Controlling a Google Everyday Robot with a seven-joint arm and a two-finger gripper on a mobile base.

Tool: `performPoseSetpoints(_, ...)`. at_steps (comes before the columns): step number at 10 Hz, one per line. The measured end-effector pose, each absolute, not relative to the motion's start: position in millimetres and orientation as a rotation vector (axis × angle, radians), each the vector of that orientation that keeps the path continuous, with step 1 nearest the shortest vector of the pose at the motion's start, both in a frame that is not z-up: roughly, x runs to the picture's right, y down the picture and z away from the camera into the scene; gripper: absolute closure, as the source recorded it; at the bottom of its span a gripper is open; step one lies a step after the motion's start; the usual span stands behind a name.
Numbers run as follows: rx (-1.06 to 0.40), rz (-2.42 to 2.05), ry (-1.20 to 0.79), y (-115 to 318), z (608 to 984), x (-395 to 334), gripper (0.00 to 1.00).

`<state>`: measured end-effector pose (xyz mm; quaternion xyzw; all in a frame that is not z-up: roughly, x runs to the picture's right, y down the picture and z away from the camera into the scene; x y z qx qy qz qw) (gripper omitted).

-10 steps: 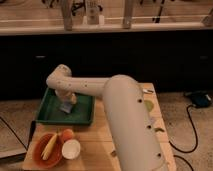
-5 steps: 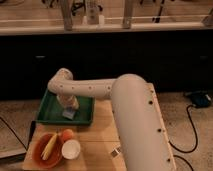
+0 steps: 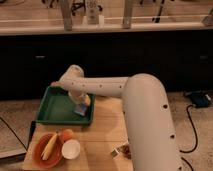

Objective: Wipe tray with sponge

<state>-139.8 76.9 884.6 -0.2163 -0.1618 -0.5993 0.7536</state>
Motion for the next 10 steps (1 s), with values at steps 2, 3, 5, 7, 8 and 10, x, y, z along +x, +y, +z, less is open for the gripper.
performPoseSetpoints(2,-0.453,-1.318,-0.351,64.7,895.9,-152.1,0.98)
performPoseSetpoints(3,-0.44,-1.331,-0.365,64.0,898.9,-165.8,0.98)
performPoseSetpoints(5,-0.418,-1.379,-0.41,67.8,902.5,-198.3,0.98)
performPoseSetpoints(7,-0.398,-1.45,-0.483,85.8,892.6,-224.8,0.98)
performPoseSetpoints(8,-0.397,-1.468,-0.505,93.7,885.7,-229.4,0.98)
performPoseSetpoints(10,-0.407,-1.49,-0.525,107.8,873.4,-222.3,0.98)
